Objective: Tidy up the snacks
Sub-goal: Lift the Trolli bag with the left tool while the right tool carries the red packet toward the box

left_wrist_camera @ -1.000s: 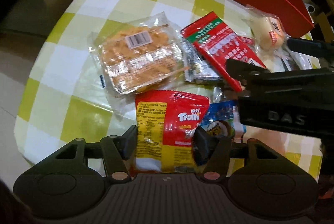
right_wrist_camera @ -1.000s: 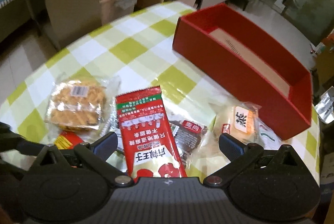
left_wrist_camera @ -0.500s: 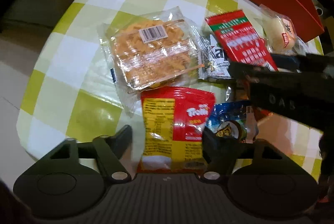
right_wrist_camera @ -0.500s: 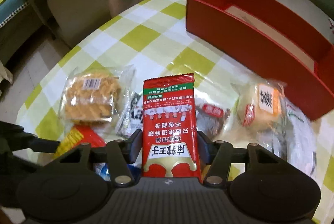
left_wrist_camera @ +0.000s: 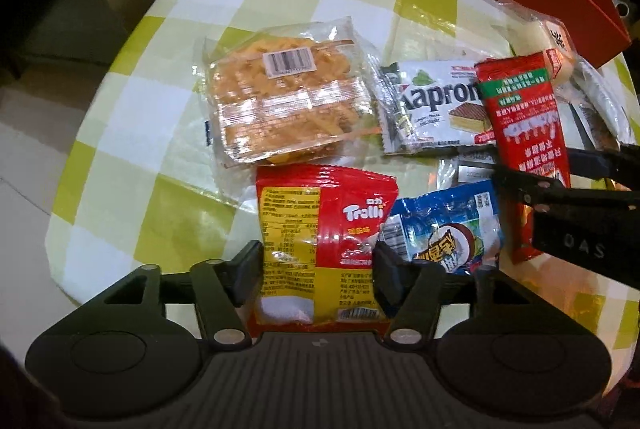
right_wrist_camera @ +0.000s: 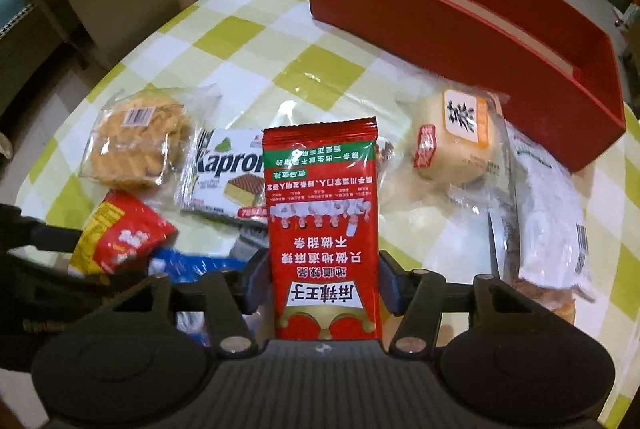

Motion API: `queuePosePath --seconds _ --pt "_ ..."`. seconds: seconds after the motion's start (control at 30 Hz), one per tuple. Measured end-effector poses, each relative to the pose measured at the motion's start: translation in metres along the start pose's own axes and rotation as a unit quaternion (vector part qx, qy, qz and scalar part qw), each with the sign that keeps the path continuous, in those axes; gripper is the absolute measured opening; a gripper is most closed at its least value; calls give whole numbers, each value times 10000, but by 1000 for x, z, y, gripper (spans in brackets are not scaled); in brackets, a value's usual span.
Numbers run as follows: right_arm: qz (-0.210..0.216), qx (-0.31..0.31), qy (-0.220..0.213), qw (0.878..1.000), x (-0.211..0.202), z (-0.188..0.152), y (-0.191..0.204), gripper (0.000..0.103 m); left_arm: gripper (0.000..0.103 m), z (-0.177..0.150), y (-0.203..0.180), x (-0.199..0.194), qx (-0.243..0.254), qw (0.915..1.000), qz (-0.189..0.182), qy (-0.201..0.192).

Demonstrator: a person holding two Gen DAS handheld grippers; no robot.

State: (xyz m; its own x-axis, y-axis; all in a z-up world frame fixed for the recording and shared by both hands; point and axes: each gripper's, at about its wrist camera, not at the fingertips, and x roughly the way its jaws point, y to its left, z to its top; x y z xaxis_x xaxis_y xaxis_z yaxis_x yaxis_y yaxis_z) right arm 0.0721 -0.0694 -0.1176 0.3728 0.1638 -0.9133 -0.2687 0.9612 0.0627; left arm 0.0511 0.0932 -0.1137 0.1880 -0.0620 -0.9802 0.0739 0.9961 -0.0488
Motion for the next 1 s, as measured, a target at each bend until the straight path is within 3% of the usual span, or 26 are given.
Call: queuePosePath --seconds 0.03,0.1,0.17,0.27,0.3,0.57,0.63,0.7,0.77,1.0 --pt "2 37 -34 10000 1 1 0 67 76 0 -2 1 27 10000 21 -2" --pt "-17 82 -23 10000 5 1 1 72 94 -2 -5 4 72 9999 147 -16" --pt "-24 129 -17 9999 8 -1 1 83 97 -3 -5 10 103 9993 361 8" --pt "17 176 -56 9998 13 -5 0 101 95 -3 -1 9 41 9996 291 -12" --pt "1 168 -36 9999 14 -6 1 103 95 -3 1 9 0 9996 265 -20" --pt "-76 268 134 9995 19 -4 -4 103 92 -2 3 9 3 9998 217 -21" --pt "-73 310 83 9995 12 -6 -8 92 85 -1 5 6 -4 9996 287 -47" --pt "65 412 39 9991 4 -7 -13 65 74 0 8 3 -17 9994 338 -89" --pt "100 452 60 9989 0 -10 -15 63 61 3 14 -3 -142 9993 303 -154" --pt "87 456 -130 9988 -22 -16 -17 60 59 8 11 -13 -194 9994 230 -186"
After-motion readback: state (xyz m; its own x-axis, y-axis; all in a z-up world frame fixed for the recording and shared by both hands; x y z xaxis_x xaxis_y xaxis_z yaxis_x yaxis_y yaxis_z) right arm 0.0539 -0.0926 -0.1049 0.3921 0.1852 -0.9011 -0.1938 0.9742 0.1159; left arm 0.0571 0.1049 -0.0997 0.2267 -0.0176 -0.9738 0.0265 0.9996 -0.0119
